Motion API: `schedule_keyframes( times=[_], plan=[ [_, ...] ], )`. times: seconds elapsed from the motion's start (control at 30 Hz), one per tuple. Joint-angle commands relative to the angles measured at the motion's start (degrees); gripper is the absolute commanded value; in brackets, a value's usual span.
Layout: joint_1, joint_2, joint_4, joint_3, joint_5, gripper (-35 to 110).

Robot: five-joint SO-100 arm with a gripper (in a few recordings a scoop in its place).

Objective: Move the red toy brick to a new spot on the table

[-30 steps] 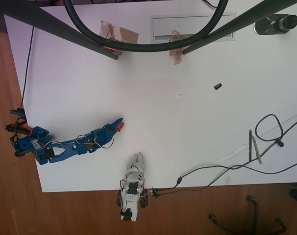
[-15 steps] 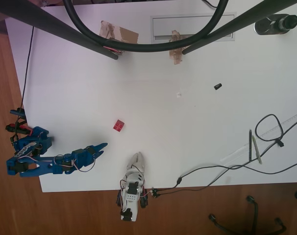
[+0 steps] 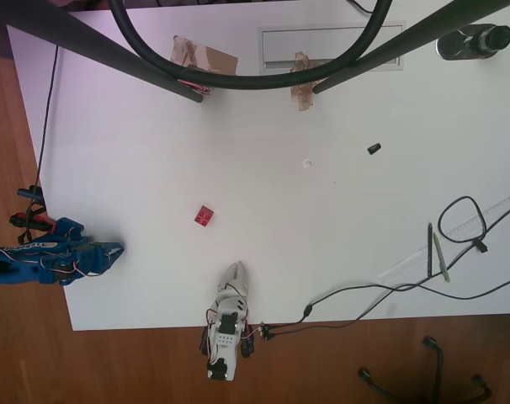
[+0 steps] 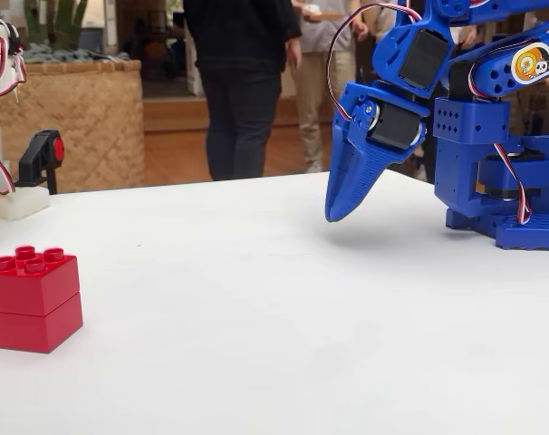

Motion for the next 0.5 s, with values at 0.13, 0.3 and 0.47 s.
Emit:
schedule_keyframes(
  times=[0.13,0.3,0.47],
  plan=[
    [-2.2,17.7,10.3,9.3,-2.4,0],
    [-5.0,20.0,11.3,9.3,2.5,2],
    [-5.9,20.7,11.2,9.3,1.8,2]
  ],
)
